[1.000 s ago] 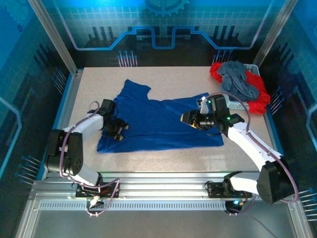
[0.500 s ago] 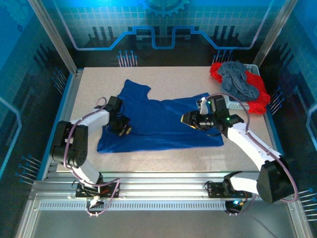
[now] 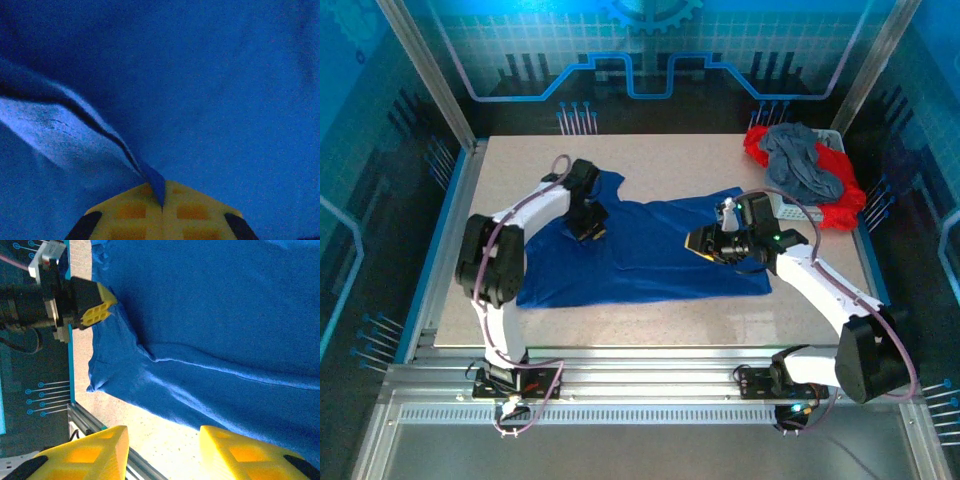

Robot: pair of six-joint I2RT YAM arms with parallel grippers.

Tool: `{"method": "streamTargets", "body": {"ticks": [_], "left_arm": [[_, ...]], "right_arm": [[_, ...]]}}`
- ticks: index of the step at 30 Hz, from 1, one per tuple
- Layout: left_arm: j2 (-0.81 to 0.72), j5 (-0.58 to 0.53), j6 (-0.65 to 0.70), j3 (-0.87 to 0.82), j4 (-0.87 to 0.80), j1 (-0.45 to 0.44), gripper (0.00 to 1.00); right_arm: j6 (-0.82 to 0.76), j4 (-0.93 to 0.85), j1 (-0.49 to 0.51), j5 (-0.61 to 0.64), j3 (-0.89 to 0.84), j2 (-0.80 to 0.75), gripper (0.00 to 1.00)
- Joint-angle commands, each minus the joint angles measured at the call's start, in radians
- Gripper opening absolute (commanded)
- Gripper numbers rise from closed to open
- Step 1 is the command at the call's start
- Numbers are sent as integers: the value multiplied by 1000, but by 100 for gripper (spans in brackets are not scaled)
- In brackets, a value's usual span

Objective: Fold and stack the t-shirts

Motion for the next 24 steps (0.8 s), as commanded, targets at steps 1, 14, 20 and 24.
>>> {"method": "streamTargets", "body": {"ticks": [1,14,20,24], "left_arm": [[91,-55,161,131,-167,-42,0],[155,-286,296,301,-356,-136,50],[-202,-232,88,-8,-336,-122,41],[-464,-103,-142,-351,-306,-75,29]], "right_arm": [[0,-16,-10,-24,18,2,42],[-17,-94,-48,4,2,-12,46],[-7,-217,-100,97,-21,-21,46],[45,-175,-155,51,-99,-3,44]]}}
